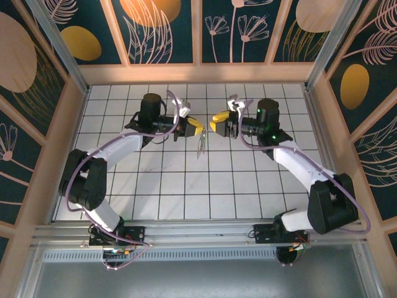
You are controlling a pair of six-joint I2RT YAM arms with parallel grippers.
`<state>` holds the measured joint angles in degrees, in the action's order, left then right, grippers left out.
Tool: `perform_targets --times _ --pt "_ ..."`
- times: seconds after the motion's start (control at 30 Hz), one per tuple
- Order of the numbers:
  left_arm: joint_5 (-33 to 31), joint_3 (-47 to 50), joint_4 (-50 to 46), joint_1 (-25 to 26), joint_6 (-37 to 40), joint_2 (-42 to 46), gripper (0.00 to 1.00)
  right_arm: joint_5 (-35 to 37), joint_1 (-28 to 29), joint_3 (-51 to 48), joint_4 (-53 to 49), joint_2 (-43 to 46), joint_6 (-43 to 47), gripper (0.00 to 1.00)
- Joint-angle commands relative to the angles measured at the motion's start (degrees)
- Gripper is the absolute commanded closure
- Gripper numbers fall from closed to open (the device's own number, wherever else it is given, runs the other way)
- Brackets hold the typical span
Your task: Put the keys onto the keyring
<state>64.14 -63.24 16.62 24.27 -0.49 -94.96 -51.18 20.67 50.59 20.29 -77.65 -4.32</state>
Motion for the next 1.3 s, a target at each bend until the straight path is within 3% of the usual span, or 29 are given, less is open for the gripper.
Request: perform_targets --times 0.0,0.27,0.77,0.9,1.07,1.27 --pt "-2.64 2.41 12.99 -0.19 -8.98 2.53 1.00 6.80 0.06 -6.29 11.41 2.84 -6.34 0.61" --pt "-5.68 4.34 16.44 0.44 -12.69 3.80 1.00 9.93 5.15 -13.36 18.73 5.49 -6.21 0.58" --pt "-5.16 4.58 15.60 0.86 -12.43 3.99 1.00 12.29 7.40 -8.70 18.98 0.62 -4.66 0.59" --pt "-5.25 4.62 15.34 0.95 -12.17 4.08 1.00 11.57 7.46 -7.29 18.31 -0.98 -4.22 0.67" --pt "-5.82 4.62 15.43 0.95 -12.23 3.99 1.00 10.16 8.15 -6.81 16.98 -1.70 -3.04 0.99" --pt "-7.04 4.77 16.39 0.92 -13.01 3.90 1.00 10.73 9.99 -6.73 14.86 -1.63 -1.36 1.00"
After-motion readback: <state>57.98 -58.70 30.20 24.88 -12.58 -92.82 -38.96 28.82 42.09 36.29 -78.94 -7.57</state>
